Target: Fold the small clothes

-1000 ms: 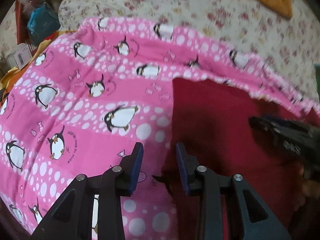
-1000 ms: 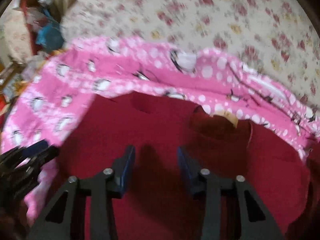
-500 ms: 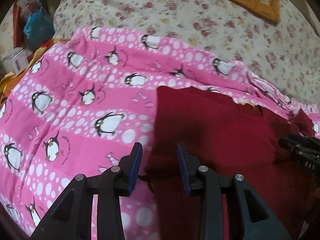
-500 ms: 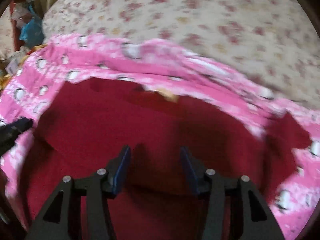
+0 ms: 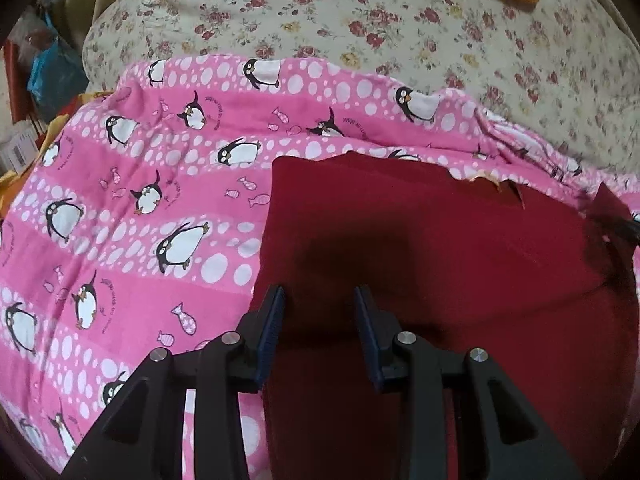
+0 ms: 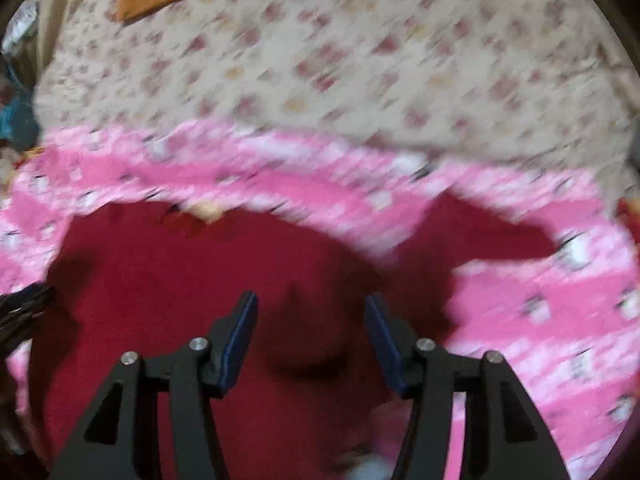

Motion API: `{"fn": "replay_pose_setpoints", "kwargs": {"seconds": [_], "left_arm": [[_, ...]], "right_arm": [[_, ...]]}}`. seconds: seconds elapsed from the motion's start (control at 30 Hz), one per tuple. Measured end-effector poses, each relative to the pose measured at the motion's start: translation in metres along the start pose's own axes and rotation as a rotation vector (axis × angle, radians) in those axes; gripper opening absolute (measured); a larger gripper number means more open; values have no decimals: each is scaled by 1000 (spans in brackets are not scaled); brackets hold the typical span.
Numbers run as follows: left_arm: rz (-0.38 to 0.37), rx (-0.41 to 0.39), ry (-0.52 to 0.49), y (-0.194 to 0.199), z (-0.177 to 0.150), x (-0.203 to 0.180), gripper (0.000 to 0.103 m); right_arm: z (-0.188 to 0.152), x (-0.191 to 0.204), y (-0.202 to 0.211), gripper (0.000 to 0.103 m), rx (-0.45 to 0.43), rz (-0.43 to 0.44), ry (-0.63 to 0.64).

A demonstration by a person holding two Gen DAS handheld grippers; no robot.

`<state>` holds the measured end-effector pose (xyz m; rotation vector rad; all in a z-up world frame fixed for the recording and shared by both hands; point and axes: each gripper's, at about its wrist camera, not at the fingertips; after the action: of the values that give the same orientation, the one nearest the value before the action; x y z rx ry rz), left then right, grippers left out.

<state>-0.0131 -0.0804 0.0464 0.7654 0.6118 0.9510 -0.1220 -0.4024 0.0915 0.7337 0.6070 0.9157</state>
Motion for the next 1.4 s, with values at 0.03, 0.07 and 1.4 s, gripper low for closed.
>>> {"fn": "replay_pose_setpoints", "kwargs": {"seconds": [0.03, 0.07, 1.4], "left_arm": [[-1, 2, 5, 0, 1, 1, 15], [-1, 5, 9, -2, 1, 1, 15], [-43, 5, 68, -1, 3, 2, 15]], "right_arm": [[5, -4, -3, 71, -10, -72, 24], [10, -7, -12, 77, 8, -144, 64], [-11, -270, 39, 4, -101, -87, -471]]}}
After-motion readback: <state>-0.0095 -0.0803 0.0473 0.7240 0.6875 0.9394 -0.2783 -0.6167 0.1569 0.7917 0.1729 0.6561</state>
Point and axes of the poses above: each gripper's, at about its wrist camera, not at the fingertips, and y roughly against the way its jaws point, x to its left, z to its top, and after that the axes turned 10 degrees about -z, right-handed
